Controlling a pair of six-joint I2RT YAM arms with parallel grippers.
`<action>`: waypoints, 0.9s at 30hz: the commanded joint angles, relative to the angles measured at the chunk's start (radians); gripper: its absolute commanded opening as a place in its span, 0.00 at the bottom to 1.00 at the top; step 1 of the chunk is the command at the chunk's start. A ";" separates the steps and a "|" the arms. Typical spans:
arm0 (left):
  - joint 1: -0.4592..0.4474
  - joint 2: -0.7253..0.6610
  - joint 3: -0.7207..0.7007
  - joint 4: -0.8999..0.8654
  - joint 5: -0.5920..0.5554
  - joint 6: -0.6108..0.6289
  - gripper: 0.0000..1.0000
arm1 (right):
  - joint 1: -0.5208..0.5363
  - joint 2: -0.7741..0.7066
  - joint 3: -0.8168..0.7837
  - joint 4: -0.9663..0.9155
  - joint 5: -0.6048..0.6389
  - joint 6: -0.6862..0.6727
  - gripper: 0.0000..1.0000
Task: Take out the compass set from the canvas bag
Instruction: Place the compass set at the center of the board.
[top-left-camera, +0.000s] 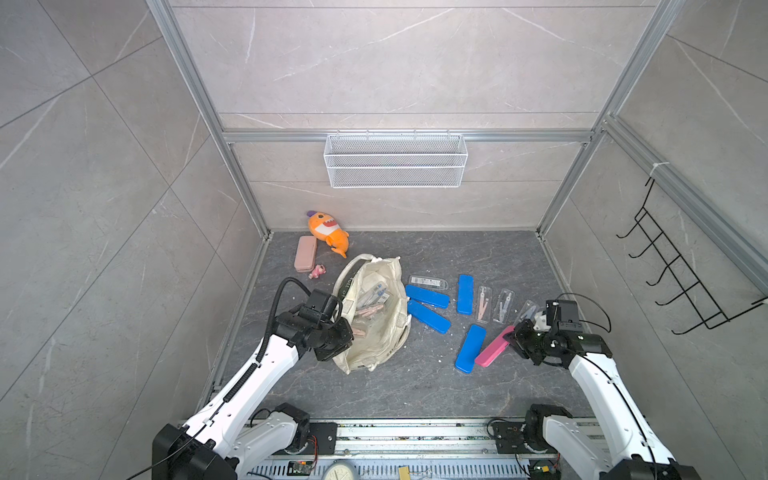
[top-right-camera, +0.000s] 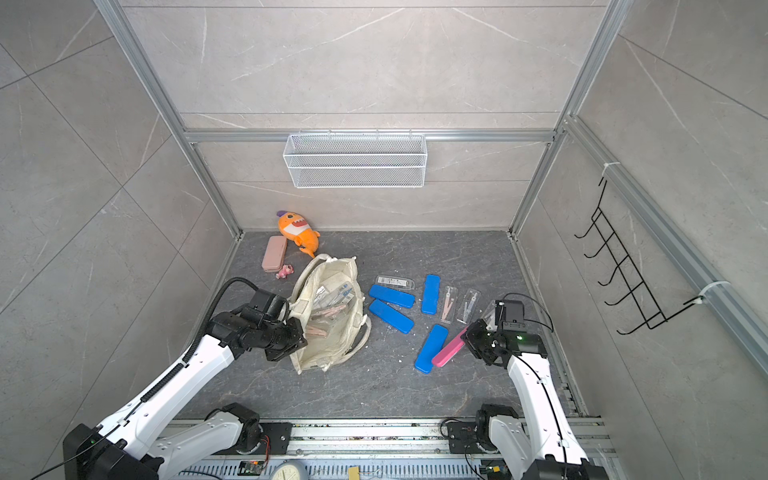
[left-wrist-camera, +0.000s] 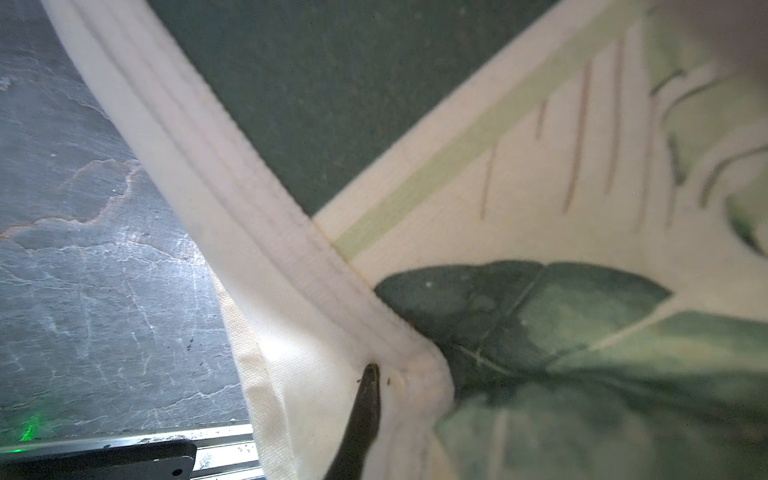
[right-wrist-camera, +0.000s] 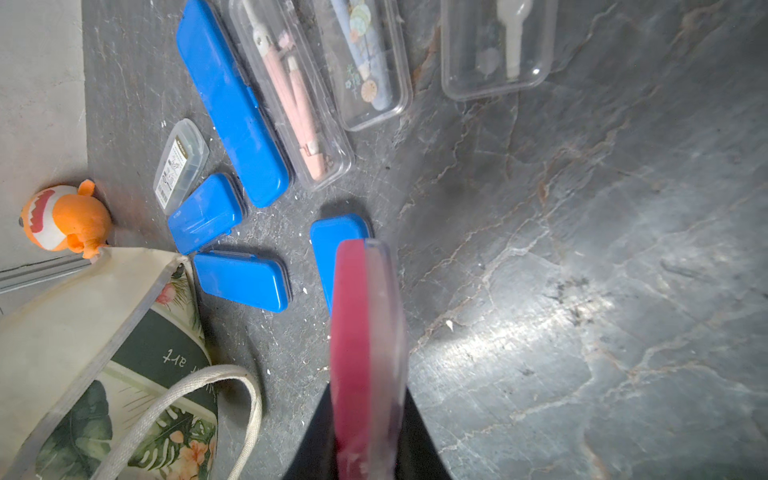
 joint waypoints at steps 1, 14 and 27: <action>-0.001 -0.003 0.017 0.017 0.018 0.007 0.00 | -0.022 0.080 0.006 -0.021 -0.046 -0.136 0.00; -0.001 0.001 0.018 0.019 0.021 0.006 0.00 | -0.029 0.225 -0.008 0.079 -0.049 -0.231 0.00; -0.001 0.003 0.020 0.017 0.020 0.001 0.00 | -0.021 0.353 -0.049 0.222 -0.129 -0.223 0.01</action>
